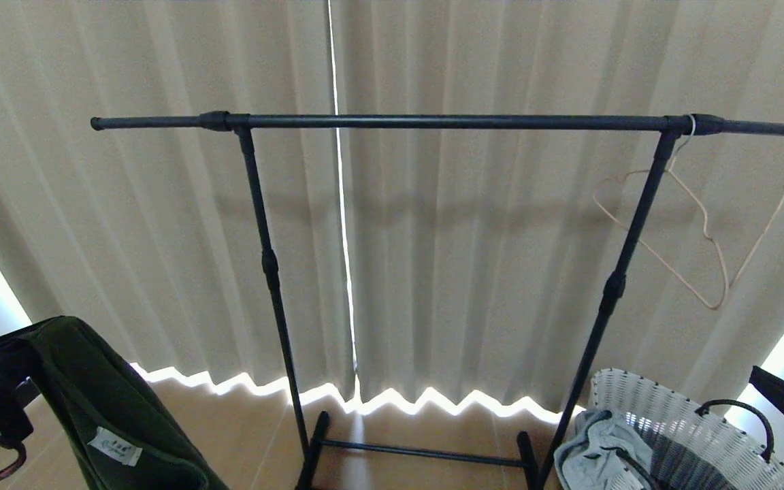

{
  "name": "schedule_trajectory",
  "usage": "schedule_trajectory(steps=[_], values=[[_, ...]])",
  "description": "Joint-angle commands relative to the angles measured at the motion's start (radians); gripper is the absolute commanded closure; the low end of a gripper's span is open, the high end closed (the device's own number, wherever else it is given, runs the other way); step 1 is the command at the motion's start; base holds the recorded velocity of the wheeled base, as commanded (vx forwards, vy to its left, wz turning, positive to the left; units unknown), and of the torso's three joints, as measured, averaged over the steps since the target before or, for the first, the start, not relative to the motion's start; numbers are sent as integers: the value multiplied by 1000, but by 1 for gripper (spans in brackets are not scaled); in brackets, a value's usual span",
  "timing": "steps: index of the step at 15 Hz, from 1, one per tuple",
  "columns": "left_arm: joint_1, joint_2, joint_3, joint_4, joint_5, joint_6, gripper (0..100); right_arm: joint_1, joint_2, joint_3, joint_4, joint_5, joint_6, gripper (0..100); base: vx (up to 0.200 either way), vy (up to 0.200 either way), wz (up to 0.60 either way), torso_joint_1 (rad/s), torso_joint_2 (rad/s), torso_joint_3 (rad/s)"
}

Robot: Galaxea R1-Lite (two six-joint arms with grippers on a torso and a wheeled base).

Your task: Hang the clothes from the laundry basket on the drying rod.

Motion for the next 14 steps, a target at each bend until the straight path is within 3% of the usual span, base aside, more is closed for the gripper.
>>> schedule_trajectory(steps=[1, 8, 14], values=[[0, 4, 1, 0, -42, -2, 100, 1, -18, 7, 2, -2, 0, 0, 0, 0, 0, 212, -491, -295], [2, 1, 4, -2, -53, 1, 100, -18, -18, -4, -1, -1, 0, 0, 0, 0, 0, 208, -492, -283], [3, 0, 9, -2, -53, 0, 100, -18, -17, 3, 2, -2, 0, 0, 0, 0, 0, 30, -59, -35]])
